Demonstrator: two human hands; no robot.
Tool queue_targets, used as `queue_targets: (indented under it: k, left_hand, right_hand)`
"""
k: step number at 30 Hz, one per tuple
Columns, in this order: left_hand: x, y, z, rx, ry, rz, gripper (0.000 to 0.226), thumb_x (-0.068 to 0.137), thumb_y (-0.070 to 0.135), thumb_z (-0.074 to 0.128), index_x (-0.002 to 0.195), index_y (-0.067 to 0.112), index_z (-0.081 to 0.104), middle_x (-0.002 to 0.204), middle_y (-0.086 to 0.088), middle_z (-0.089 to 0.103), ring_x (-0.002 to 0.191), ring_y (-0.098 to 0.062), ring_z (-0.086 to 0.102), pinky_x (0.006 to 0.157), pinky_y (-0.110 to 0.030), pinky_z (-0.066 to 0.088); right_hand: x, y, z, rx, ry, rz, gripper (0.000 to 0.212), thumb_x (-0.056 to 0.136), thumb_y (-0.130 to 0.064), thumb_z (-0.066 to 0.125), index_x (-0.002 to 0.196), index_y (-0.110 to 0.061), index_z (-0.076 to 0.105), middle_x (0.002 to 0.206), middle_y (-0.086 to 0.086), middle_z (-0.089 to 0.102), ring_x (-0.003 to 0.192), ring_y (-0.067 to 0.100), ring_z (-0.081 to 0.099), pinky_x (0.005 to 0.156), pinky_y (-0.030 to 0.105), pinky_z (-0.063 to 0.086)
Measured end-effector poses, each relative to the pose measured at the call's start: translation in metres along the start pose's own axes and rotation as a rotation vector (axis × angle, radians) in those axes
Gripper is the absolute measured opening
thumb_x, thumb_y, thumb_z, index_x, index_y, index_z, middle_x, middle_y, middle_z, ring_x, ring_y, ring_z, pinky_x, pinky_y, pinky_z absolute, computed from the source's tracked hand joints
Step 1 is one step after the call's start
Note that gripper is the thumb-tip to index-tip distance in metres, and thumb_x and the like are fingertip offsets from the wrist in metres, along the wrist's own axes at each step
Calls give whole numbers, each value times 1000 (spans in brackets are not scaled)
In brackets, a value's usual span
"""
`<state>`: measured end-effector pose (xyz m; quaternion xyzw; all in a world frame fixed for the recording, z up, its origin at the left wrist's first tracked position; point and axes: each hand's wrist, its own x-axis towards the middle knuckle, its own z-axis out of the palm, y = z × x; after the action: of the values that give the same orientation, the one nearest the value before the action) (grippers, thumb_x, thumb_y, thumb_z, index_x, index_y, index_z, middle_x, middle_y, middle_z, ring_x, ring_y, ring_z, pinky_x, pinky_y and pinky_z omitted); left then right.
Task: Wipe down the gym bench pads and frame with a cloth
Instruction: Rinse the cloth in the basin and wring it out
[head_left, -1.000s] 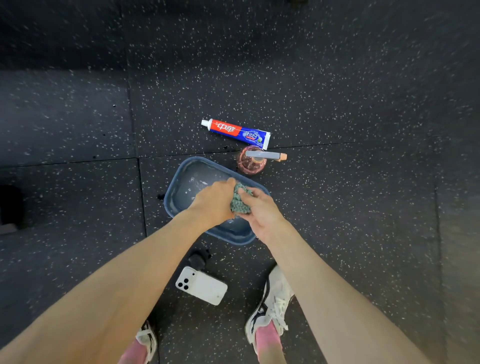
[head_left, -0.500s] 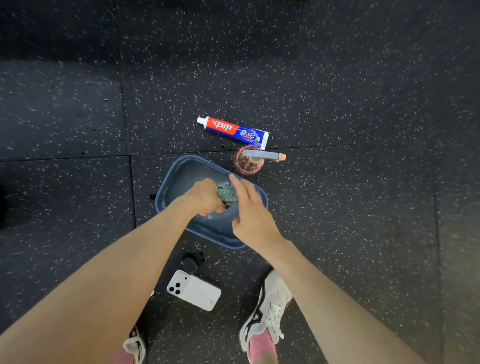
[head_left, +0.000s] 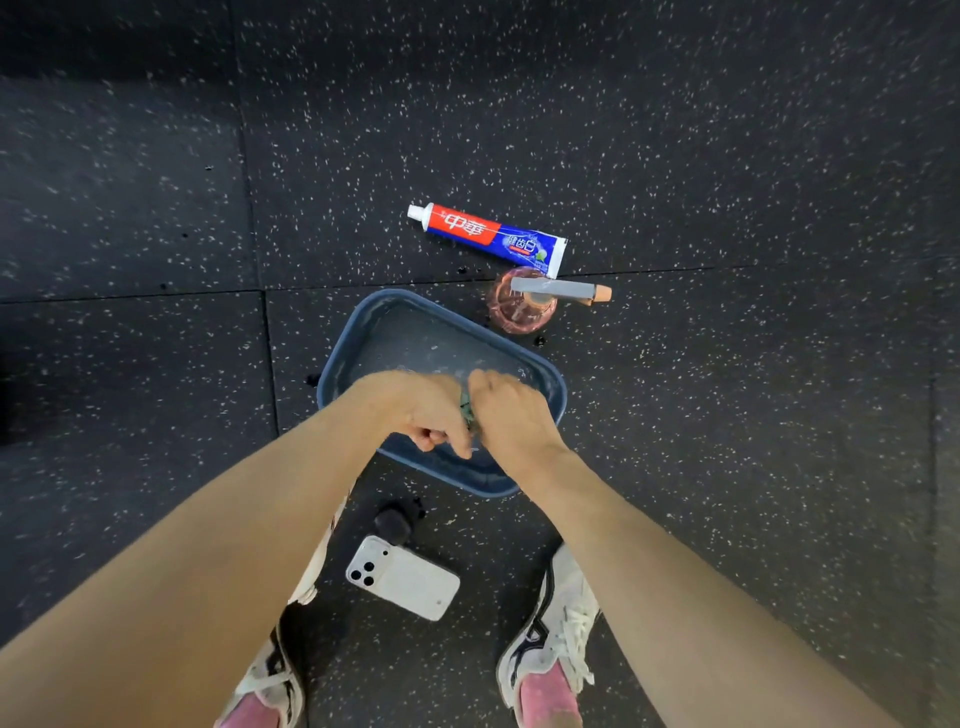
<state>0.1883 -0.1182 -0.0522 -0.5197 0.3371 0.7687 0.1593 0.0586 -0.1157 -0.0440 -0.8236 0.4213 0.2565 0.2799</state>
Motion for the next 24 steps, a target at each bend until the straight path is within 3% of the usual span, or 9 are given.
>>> queue_targets:
  k: [4,7,11,14,16,18,20,22,24]
  left_hand:
    - [10,9,9,543,373,82,22,79,15,67,67,15,49,62,-1,49,65,-21,56,55,-28,38]
    - [9,15,11,751,560,68,16,87,22,54,96,11,59,90,-6,61,95,-30,62,68,-33,43]
    - [9,15,13,1015,601,-18,25,93,21,47,113,15,60,112,-6,64,103,-27,62,81,-35,47]
    - [9,9,17,1198,575,14,28,96,13,42,118,16,58,113,-5,64,105,-27,62,80,-34,48]
    - [9,5,19,1290,542,96,28,97,13,40,122,12,54,113,-5,65,103,-28,64,79,-36,50]
    - [6,1,18,1343,533,194,27,99,14,38,122,8,50,112,-6,64,100,-28,64,75,-36,50]
    - [4,-2,19,1386,549,256,25,101,15,35,118,7,51,109,-7,64,98,-27,63,70,-34,44]
    - [2,-5,25,1431,551,284,24,101,18,35,114,8,53,104,-6,64,94,-26,63,69,-34,43]
    - [4,-4,34,1404,530,219,22,100,18,39,114,10,54,105,-4,65,94,-24,64,67,-33,42]
  right_hand:
    - [6,5,-6,-22,-44,100,27,89,-6,55,115,-1,51,112,14,64,103,34,62,73,35,41]
    - [11,4,-8,-19,-60,139,21,89,-6,53,107,-6,62,106,12,68,98,33,64,69,34,40]
    - [18,0,-9,222,-142,229,15,88,-16,57,100,-9,64,101,11,67,93,32,62,68,33,44]
    - [23,3,-6,376,-286,246,10,85,-19,60,83,-11,56,77,5,60,72,26,57,59,30,41]
    - [23,4,-7,558,-464,294,9,84,-16,62,89,-11,57,71,2,54,63,20,53,59,29,44]
    - [19,5,-9,805,-682,391,26,87,-10,60,113,-12,54,78,-4,54,67,12,57,68,28,50]
    - [14,7,-10,1002,-844,420,16,90,-5,57,98,-16,48,70,-7,44,53,6,47,48,18,41]
    - [11,10,-7,1013,-910,395,22,91,-4,56,86,-18,40,60,-3,29,42,6,25,37,16,20]
    - [10,9,-4,792,-803,332,16,89,-12,61,84,-15,46,57,-1,35,44,9,31,39,19,26]
